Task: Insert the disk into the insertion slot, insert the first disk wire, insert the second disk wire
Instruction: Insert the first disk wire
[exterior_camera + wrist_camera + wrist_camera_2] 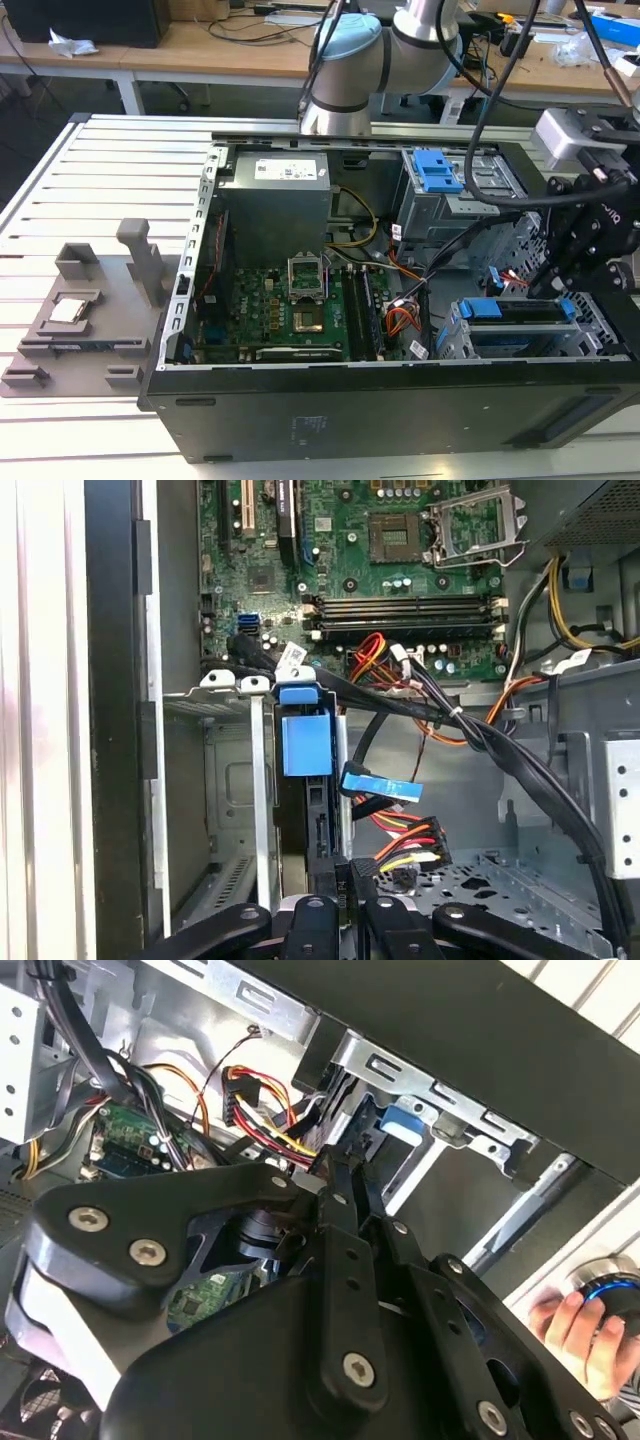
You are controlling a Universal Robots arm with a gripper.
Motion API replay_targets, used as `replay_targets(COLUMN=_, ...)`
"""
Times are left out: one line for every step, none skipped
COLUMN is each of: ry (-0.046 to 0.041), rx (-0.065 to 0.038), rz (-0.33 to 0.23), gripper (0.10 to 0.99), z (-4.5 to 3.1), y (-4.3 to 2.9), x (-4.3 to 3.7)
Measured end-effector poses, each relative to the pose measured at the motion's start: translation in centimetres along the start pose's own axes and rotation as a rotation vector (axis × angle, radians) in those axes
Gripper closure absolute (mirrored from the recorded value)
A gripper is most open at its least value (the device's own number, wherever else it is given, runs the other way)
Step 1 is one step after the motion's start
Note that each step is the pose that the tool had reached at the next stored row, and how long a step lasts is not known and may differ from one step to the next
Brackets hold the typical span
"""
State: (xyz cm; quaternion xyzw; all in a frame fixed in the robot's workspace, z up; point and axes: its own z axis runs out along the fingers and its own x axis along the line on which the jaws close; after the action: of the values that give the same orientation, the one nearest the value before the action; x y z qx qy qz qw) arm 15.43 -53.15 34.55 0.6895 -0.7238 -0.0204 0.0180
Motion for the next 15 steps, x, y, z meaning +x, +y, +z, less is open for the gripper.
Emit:
replay_targets(ry=-0.0002, rx=0.0, rz=0.0, gripper=0.914, z=0.17, y=-0.01, x=0.0)
replay_targets(ry=-0.0001, rx=0.0, rz=0.0, gripper=0.914, z=0.45, y=-0.01, x=0.01)
replay_targets(ry=-0.0001, rx=0.0, rz=0.0, gripper=0.914, z=0.47, y=-0.02, x=0.08)
replay_targets(ry=-0.0002, rx=0.0, rz=0.0, gripper=0.914, z=0.48, y=-0.02, x=0.11)
replay_targets(ry=0.0, rx=0.0, rz=-0.002, gripper=0.914, z=0.4, y=0.0, x=0.12)
replay_targets(ry=0.0001, rx=0.001, rz=-0.005, gripper=0.914, z=0.33, y=0.03, x=0.21)
replay_targets(ry=0.0001, rx=0.0, rz=-0.007, gripper=0.914, z=0.33, y=0.02, x=0.35)
replay_targets(ry=0.0002, rx=0.0, rz=-0.008, gripper=0.914, z=0.33, y=0.01, x=0.46)
replay_targets(ry=0.0, rx=0.0, rz=-0.008, gripper=0.914, z=0.34, y=0.02, x=0.47)
replay_targets(ry=0.0002, rx=0.0, rz=-0.008, gripper=0.914, z=0.37, y=0.01, x=0.47)
replay_targets(ry=0.0003, rx=0.0, rz=-0.008, gripper=0.914, z=0.42, y=0.01, x=0.48)
replay_targets(ry=0.0005, rx=0.0, rz=-0.008, gripper=0.914, z=0.46, y=0.01, x=0.48)
replay_targets(ry=0.0007, rx=0.0, rz=-0.008, gripper=0.914, z=0.53, y=0.0, x=0.48)
replay_targets(ry=-0.0001, rx=0.0, rz=-0.008, gripper=0.914, z=0.6, y=-0.06, x=0.47)
replay_targets(ry=-0.0005, rx=0.0, rz=-0.008, gripper=0.914, z=0.64, y=-0.15, x=0.47)
